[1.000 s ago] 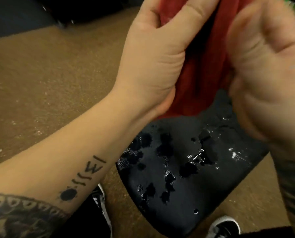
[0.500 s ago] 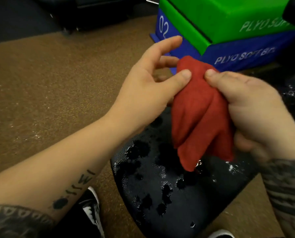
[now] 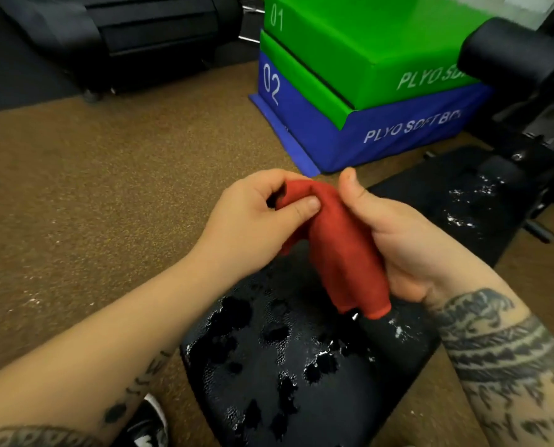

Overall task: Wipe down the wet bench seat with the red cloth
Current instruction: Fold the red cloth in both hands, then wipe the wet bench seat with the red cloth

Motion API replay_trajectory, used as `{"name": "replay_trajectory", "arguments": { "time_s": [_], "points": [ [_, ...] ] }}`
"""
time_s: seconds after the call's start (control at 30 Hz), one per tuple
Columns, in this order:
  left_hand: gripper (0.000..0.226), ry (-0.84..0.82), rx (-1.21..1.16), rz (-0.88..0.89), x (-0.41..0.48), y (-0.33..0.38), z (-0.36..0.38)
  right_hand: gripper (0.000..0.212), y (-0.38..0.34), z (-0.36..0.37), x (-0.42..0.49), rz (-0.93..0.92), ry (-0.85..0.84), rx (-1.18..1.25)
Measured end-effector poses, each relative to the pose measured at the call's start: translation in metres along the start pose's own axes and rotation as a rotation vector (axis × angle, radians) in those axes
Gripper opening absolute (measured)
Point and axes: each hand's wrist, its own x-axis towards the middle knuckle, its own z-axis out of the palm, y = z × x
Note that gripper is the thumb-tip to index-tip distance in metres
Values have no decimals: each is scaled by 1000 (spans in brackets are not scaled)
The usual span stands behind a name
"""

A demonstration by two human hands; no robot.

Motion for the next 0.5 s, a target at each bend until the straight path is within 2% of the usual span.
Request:
{"name": "replay_trajectory", "arguments": {
  "time_s": [0.07,0.1,0.17,0.23,0.3,0.37,0.43,0.5],
  "points": [
    [12,73,-33,-38,1,-2,1,74,6,5,4,-160,42,-51],
    [17,100,-47,-72,2,-2,1,71,10,8,8,-239,68,-57],
    [29,120,-112,-138,0,-2,0,44,17,17,11,-377,122,-135],
    [20,23,-273,-199,-2,0,-9,22,17,21,13,-469,225,-295],
    [19,-83,-298,-275,-5,0,-29,15,12,19,14,-497,338,-372],
    [30,-102,-95,-306,-7,-9,-56,12,3,12,16,-476,434,-408],
    [27,-145,190,-396,-10,-26,-77,16,-3,7,21,-429,470,-615],
    [21,-327,335,-612,-19,-44,-85,24,2,9,32,-369,325,-898]
  ]
}}
